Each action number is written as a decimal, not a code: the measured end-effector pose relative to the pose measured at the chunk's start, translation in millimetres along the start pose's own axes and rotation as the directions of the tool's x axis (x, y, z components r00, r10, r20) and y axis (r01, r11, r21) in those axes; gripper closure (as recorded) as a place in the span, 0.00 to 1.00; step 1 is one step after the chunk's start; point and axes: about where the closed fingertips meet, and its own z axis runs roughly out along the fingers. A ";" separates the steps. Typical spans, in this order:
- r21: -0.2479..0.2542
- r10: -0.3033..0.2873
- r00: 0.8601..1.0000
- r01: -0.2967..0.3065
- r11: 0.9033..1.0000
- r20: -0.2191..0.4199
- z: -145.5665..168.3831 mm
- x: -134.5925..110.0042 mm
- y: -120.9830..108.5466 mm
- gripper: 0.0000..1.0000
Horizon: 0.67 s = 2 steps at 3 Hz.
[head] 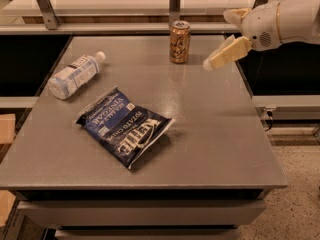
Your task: Move orange can near blue chip bag
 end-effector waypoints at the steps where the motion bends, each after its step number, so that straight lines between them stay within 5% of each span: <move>1: -0.015 0.007 1.000 -0.007 1.000 0.005 13.1 3.7 -7.4 0.00; 2: 0.006 0.015 0.999 -0.015 1.000 0.035 23.2 8.2 -25.0 0.00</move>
Offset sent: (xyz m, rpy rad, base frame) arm 0.0472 -0.0058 -0.0098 0.0512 -0.0217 -0.0242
